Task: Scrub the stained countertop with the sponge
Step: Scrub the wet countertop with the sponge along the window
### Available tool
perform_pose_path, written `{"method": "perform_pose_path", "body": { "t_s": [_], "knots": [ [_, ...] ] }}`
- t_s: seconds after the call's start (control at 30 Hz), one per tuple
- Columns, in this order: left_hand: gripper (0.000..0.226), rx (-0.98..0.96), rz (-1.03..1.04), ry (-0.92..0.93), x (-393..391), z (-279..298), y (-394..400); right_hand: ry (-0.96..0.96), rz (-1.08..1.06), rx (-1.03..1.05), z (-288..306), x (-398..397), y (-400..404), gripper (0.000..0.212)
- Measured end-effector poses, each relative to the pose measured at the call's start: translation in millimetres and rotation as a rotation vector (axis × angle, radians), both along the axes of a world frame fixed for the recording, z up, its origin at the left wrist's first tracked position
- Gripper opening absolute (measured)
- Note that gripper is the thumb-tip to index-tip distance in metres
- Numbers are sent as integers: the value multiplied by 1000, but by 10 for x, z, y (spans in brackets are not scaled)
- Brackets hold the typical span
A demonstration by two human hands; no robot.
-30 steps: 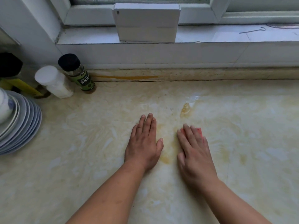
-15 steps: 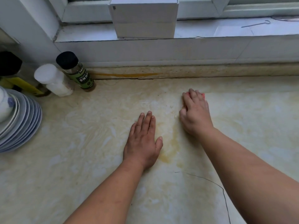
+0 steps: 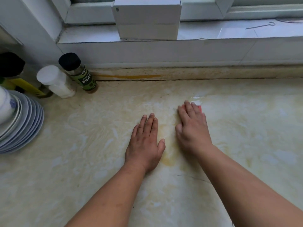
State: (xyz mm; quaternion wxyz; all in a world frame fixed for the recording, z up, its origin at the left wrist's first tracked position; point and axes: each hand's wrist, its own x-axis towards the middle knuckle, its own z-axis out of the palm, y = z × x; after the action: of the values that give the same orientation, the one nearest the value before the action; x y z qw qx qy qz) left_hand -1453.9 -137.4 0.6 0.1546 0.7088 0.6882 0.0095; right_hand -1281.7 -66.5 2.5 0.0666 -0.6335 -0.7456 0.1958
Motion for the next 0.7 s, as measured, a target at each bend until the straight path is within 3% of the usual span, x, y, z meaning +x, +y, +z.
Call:
{"method": "perform_pose_path", "body": {
  "t_s": [0.23, 0.5, 0.7],
  "knots": [
    [79, 2, -5, -1, -6, -20, 7, 6, 180, 13, -18, 257, -1110, 70],
    [85, -12, -10, 18, -6, -30, 2, -38, 121, -11, 55, -177, 118, 67],
    [86, -29, -12, 22, -11, -40, 5, 35, 169, 18, 25, -35, -828, 71]
  ]
}}
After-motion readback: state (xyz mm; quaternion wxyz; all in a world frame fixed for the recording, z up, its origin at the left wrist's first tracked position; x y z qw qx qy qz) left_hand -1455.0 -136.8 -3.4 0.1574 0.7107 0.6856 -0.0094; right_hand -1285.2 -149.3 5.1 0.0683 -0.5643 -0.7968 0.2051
